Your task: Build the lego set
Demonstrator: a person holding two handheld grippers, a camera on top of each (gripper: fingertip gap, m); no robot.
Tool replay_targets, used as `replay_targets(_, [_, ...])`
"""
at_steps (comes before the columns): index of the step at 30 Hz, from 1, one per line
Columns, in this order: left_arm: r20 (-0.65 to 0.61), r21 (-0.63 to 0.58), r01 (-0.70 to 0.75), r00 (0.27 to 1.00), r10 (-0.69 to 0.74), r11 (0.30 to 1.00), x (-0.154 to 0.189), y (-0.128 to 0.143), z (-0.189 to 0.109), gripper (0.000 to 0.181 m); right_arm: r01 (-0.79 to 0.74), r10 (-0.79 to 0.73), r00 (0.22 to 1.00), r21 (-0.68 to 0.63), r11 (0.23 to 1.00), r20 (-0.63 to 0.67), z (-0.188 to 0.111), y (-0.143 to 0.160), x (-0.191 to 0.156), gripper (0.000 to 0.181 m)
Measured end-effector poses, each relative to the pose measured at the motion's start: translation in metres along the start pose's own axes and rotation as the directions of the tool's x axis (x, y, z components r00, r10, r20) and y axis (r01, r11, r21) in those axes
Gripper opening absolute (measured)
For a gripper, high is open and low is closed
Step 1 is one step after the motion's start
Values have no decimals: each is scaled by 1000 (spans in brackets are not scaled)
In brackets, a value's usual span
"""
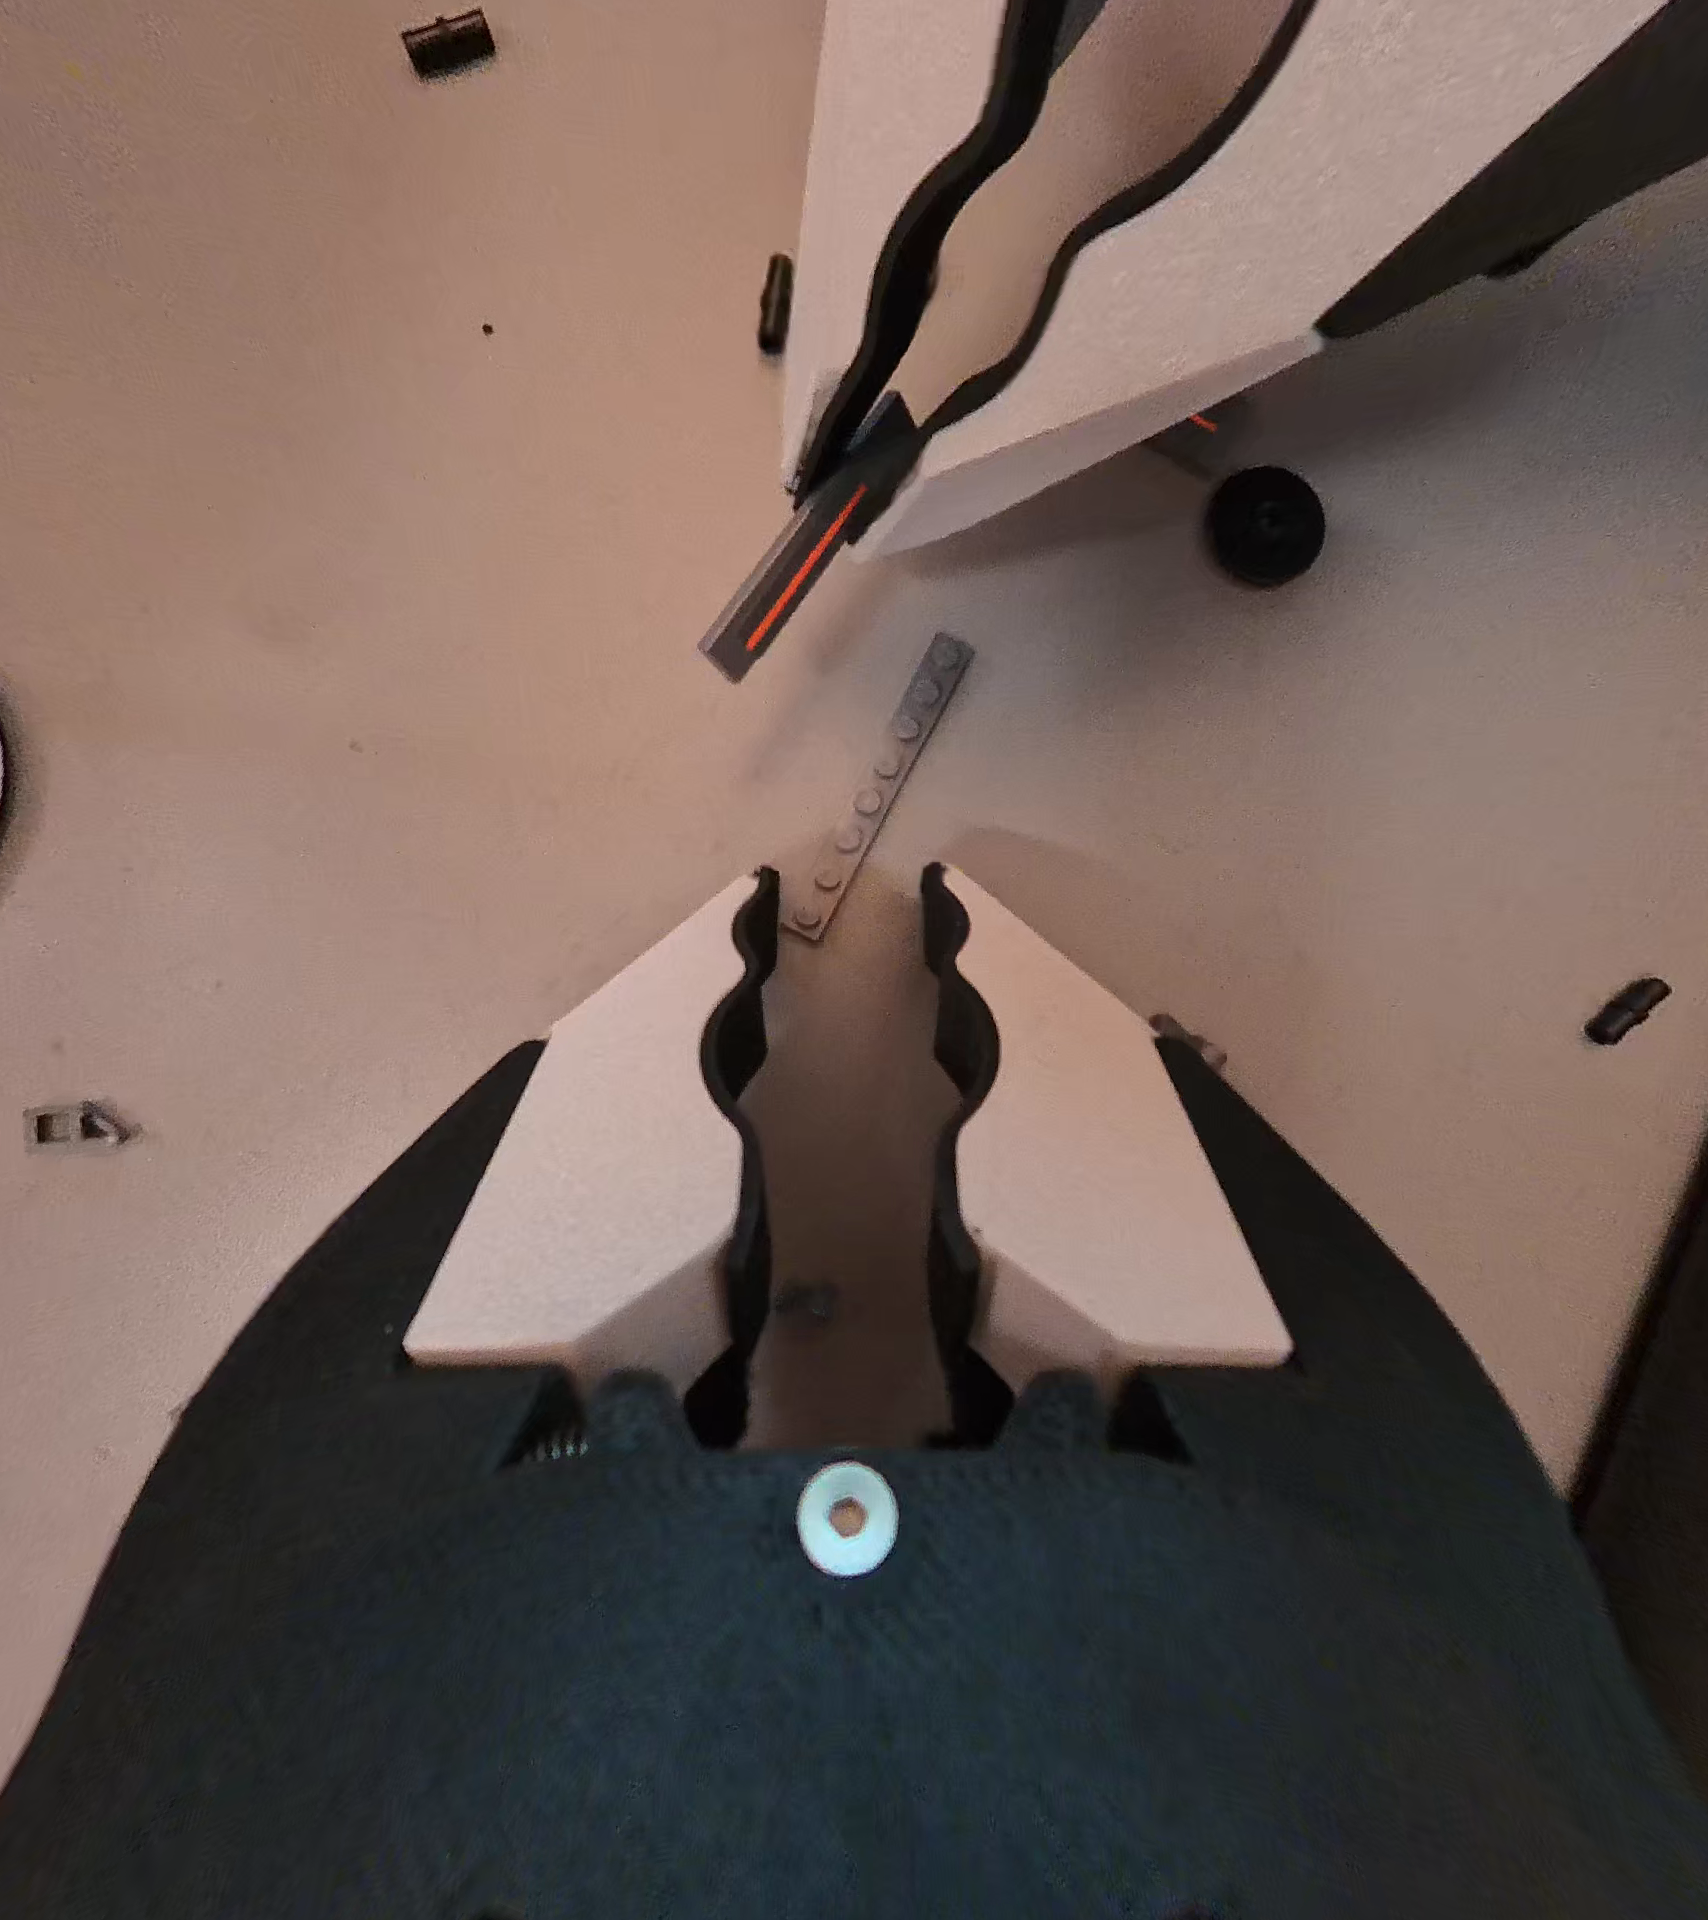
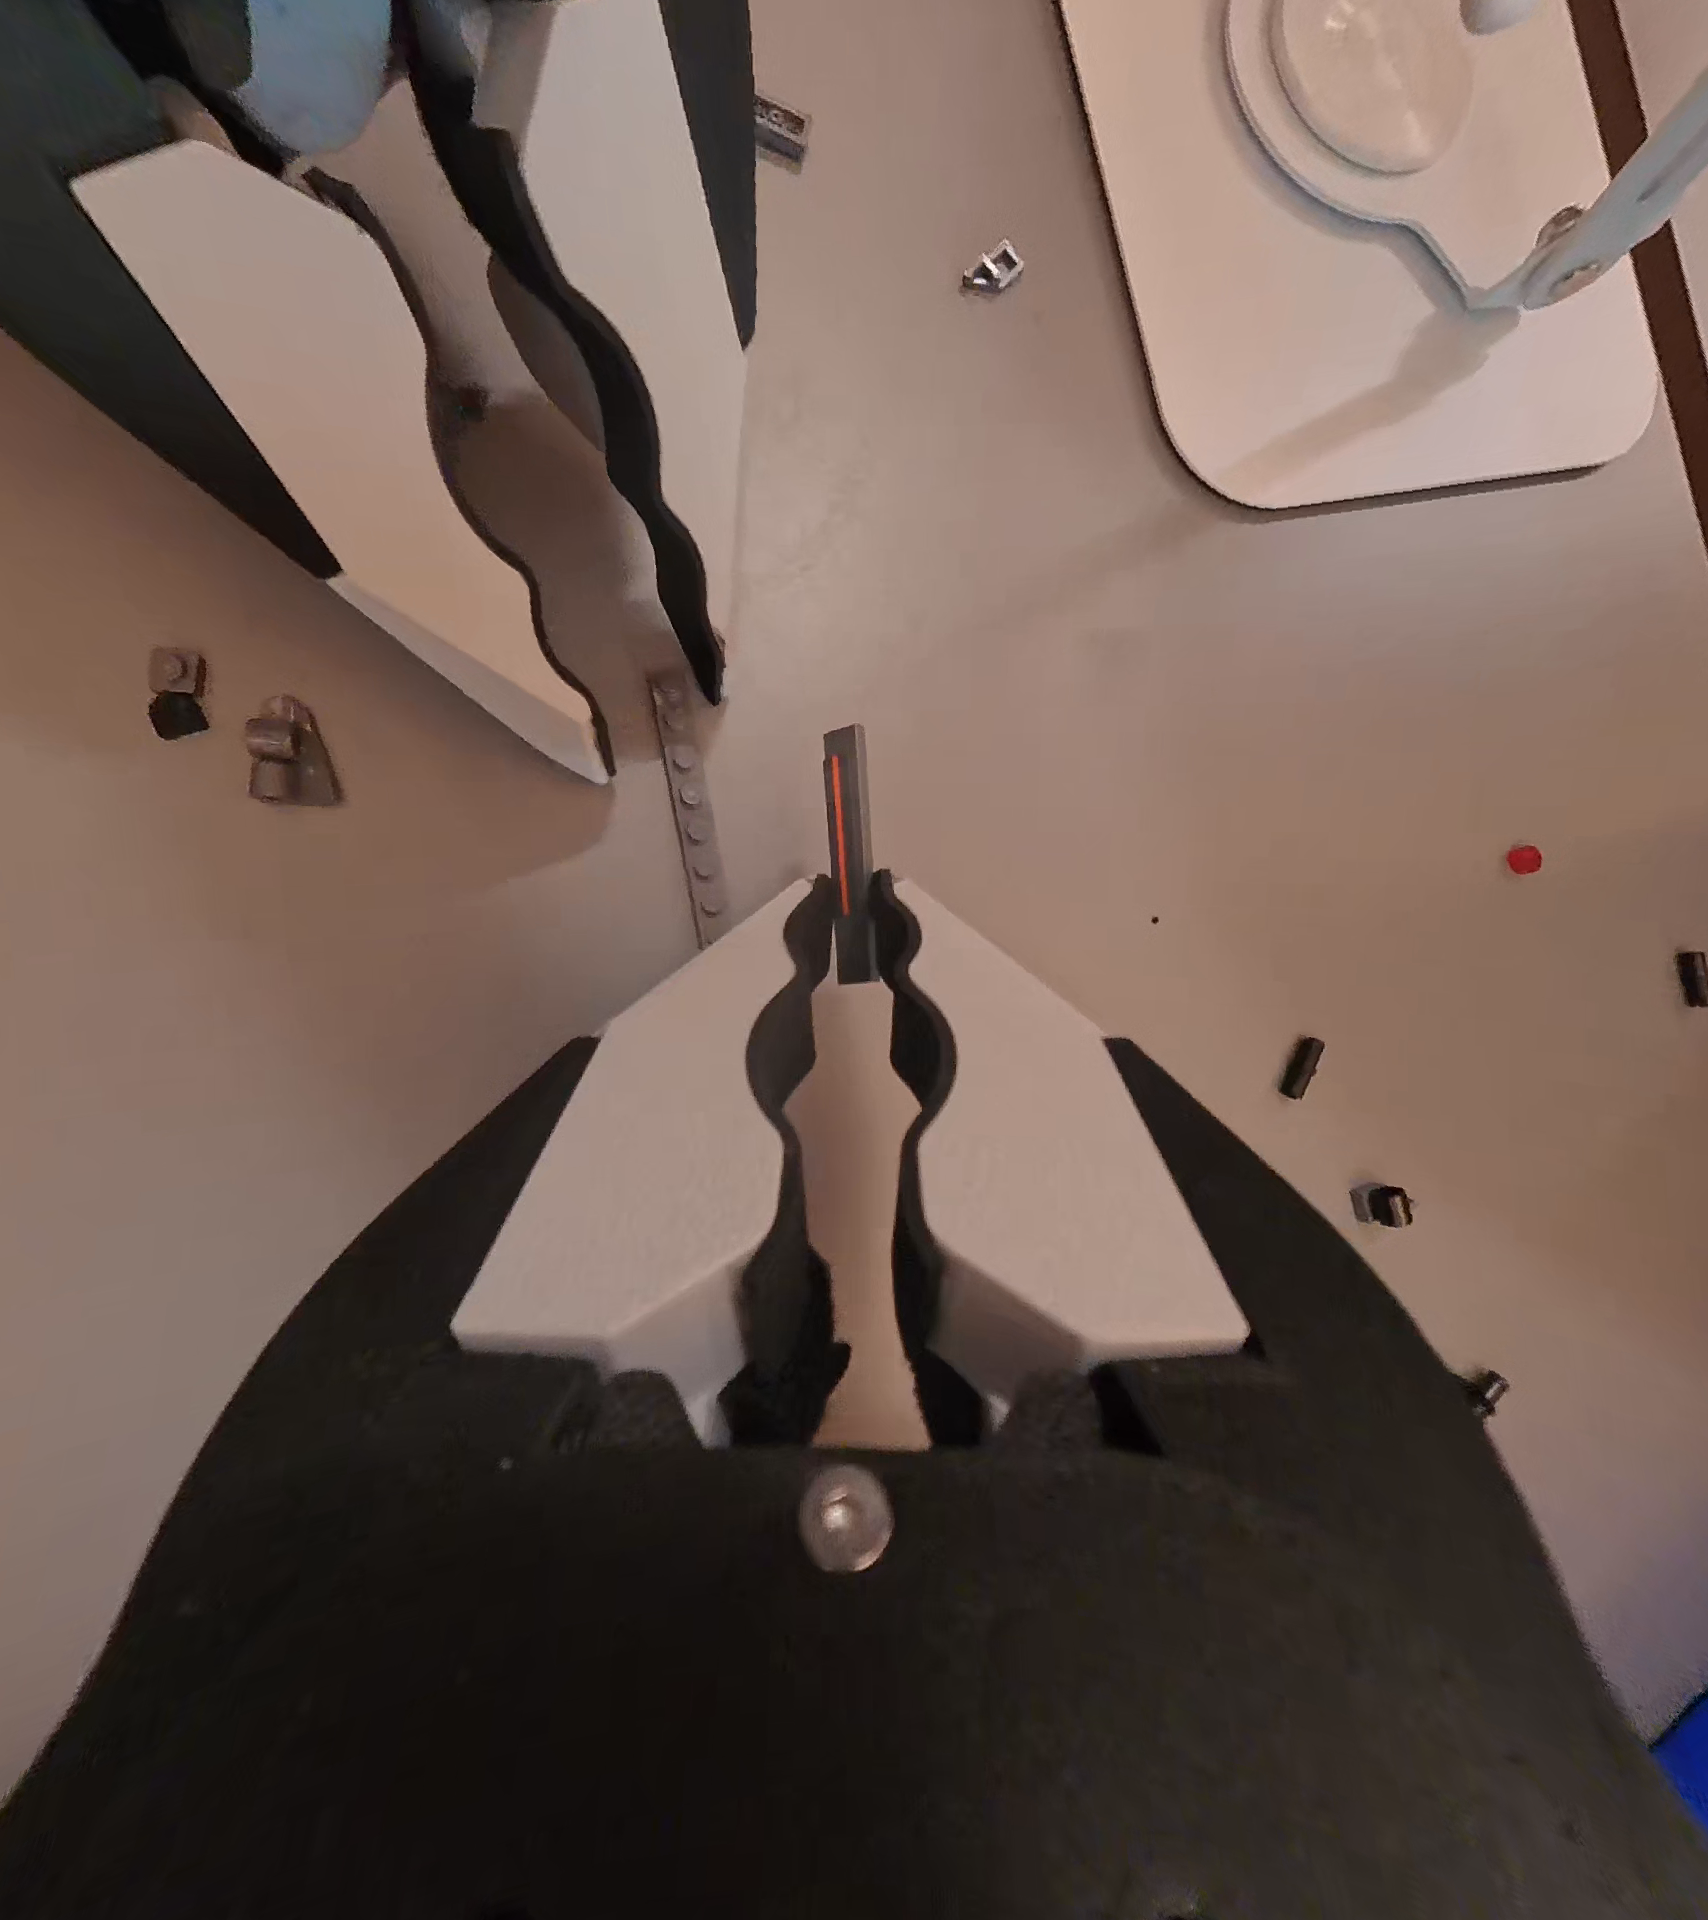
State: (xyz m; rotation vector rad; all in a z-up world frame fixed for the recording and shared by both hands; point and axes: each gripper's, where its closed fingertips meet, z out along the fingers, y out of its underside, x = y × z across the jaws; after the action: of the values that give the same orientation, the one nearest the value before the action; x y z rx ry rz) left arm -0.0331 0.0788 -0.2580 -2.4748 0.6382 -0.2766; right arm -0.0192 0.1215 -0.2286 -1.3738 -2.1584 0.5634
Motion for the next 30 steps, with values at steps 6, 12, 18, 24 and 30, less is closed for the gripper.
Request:
replay_targets(6, [-28, -2, -65, 997, 65, 998, 2, 5, -3, 30, -14, 14, 998, -4, 1000, 65, 2, -1, -12, 5])
replay_targets(12, [-16, -14, -95, 995, 95, 995, 3, 6, -3, 27, -26, 29, 992, -21, 999, 123, 7, 1, -22, 5])
replay_targets(18, [-23, -30, -119, 993, 118, 992, 2, 11, -7, 25, -1, 7, 984, -31, 1000, 176, 18, 1, -33, 5])
replay_targets(24, [-5, 3, -159, 987, 159, 987, -6, 7, -10, 21, 51, -43, 981, -35, 998, 190, 21, -2, -32, 5])
replay_targets(30, [9, -5, -257, 966, 257, 966, -3, 6, -5, 21, 127, -116, 966, -30, 991, 233, 21, 0, -34, 5])
